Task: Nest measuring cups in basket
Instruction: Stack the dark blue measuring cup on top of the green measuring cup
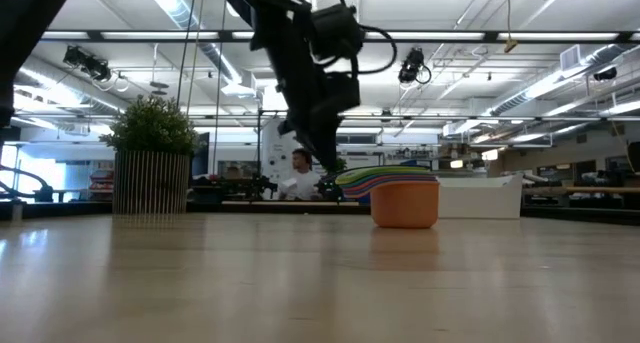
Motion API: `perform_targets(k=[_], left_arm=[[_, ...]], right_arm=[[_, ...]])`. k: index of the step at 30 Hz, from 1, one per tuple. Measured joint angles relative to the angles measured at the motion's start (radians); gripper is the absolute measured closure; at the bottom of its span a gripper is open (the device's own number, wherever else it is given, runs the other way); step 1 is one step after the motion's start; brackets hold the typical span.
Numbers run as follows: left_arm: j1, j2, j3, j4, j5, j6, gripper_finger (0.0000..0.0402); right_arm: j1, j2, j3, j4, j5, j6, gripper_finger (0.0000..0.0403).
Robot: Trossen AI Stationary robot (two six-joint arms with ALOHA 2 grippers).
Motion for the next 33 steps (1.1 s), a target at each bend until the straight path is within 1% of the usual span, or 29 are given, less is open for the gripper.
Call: perform_targets(k=[5, 16, 24, 30, 33], left_arm=[[-0.034, 0.037, 0.000, 0.014, -0.004, 0.045, 0.0400], [-0.082, 0.052, 0.001, 0.044, -0.003, 0.079, 0.0400], [-0.115, 0.062, 0.000, 0.047, 0.050, 0.067, 0.0400], [-0.156, 0.062, 0.000, 0.050, 0.054, 0.064, 0.0400], [-0.178, 0.062, 0.000, 0.052, 0.094, 0.044, 0.0400]], right_arm=[[0.000, 0.000, 0.000, 0.023, 0.000, 0.000, 0.0392], [0.000, 0.000, 0.000, 0.053, 0.000, 0.000, 0.0394], [0.000, 0.000, 0.000, 0.055, 0.000, 0.000, 0.0394], [0.000, 0.000, 0.000, 0.058, -0.024, -0.002, 0.0394], [0.000, 0.000, 0.000, 0.058, -0.024, -0.016, 0.0394]])
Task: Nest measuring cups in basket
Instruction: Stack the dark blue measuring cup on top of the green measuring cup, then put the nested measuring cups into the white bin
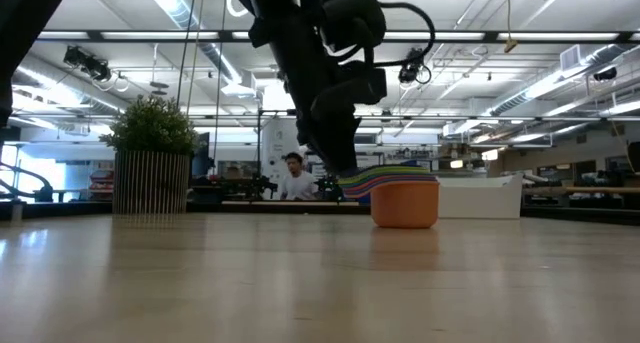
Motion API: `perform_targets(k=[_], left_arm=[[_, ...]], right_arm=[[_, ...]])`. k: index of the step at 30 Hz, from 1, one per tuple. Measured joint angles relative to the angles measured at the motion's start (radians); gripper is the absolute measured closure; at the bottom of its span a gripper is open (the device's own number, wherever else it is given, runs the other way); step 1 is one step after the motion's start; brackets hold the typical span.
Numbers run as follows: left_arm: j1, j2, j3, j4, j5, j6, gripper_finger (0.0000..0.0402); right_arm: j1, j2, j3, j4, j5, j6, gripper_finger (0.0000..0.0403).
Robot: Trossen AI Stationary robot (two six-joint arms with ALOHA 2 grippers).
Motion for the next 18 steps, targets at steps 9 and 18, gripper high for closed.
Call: perform_targets(k=[9, 18], left_arm=[[-0.031, 0.000, 0.000, -0.001, -0.013, -0.024, 0.0400], [-0.036, -0.111, 0.000, -0.078, -0.046, -0.144, 0.0400]], right_arm=[[0.000, 0.000, 0.000, -0.002, -0.027, -0.012, 0.0394], [0.000, -0.002, 0.000, -0.141, -0.096, 0.057, 0.0394]])
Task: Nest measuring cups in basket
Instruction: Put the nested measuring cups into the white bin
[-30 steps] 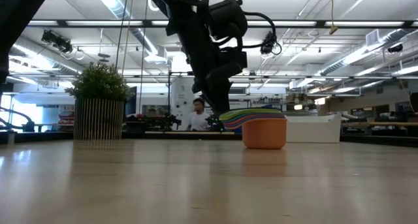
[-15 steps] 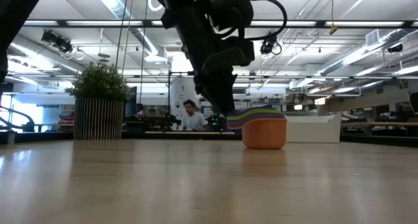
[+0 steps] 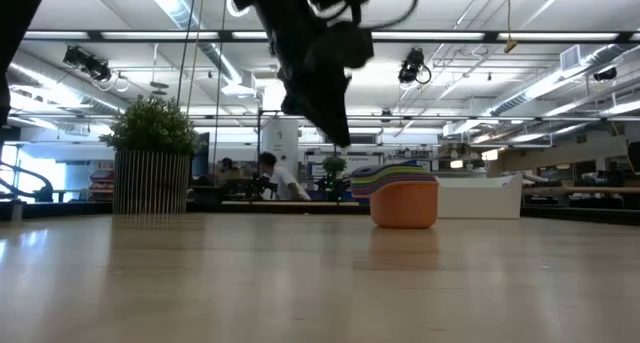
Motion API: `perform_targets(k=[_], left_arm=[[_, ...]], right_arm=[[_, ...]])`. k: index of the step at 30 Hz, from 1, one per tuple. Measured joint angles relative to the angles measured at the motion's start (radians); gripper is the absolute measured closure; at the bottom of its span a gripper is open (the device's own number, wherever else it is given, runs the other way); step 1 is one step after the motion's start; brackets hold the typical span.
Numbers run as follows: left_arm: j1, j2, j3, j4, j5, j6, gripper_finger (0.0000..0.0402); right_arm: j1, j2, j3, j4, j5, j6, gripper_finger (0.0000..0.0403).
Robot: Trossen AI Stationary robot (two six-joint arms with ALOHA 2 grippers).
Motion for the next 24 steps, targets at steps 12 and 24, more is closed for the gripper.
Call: perform_targets(k=[12, 24], left_arm=[[-0.093, -0.247, 0.000, -0.090, 0.000, -0.151, 0.0400], [-0.190, -0.365, 0.000, -0.147, -0.087, -0.199, 0.0400]], right_arm=[[-0.011, 0.003, 0.000, -0.012, -0.150, -0.065, 0.0389], [-0.016, 0.024, -0.001, -0.083, -0.098, 0.009, 0.0353]])
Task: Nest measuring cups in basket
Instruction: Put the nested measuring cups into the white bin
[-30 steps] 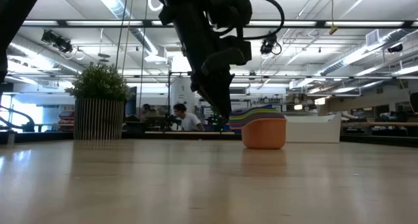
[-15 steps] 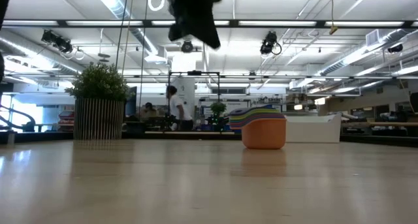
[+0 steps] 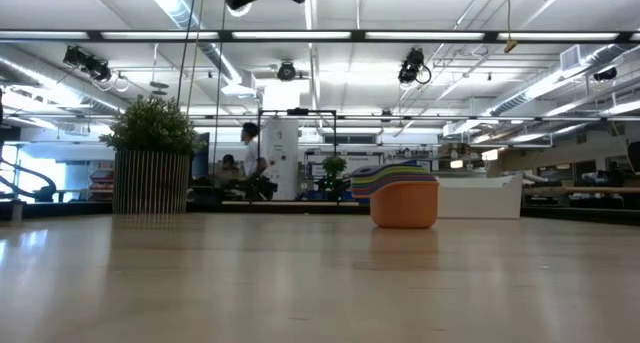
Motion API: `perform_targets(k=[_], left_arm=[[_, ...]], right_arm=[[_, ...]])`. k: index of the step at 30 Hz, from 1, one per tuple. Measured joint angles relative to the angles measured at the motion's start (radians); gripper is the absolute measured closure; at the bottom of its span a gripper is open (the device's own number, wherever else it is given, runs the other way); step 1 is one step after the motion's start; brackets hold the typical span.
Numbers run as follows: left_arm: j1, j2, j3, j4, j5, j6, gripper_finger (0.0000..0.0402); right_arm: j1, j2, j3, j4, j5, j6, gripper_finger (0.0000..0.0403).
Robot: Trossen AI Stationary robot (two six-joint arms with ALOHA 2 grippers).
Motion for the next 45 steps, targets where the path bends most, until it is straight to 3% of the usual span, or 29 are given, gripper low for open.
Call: perform_targets(k=[4, 10, 15, 22, 32, 40, 45], left_arm=[[-0.025, -0.028, 0.000, -0.027, 0.000, 0.000, 0.0400], [-0.065, -0.068, 0.001, -0.076, 0.000, 0.004, 0.0400], [-0.077, -0.072, 0.000, -0.169, 0.001, -0.004, 0.0400], [-0.076, -0.072, 0.000, -0.177, 0.000, -0.048, 0.0400], [-0.069, -0.072, 0.000, -0.179, 0.000, -0.048, 0.0400], [-0.058, -0.072, 0.000, -0.178, 0.024, 0.003, 0.0394], [-0.034, -0.066, 0.001, -0.178, 0.081, 0.003, 0.0349]], right_arm=[[0.000, 0.037, 0.001, -0.028, 0.013, 0.034, 0.0319], [0.000, 0.107, 0.000, -0.105, -0.038, -0.065, 0.0294], [0.001, 0.164, 0.000, -0.116, -0.040, -0.154, 0.0295], [-0.013, 0.191, 0.000, -0.122, -0.041, -0.207, 0.0303], [-0.014, 0.190, 0.000, -0.123, -0.067, -0.225, 0.0395], [-0.014, 0.190, 0.000, -0.122, -0.103, -0.222, 0.0355], [-0.015, 0.190, 0.000, -0.122, -0.103, -0.224, 0.0338]])
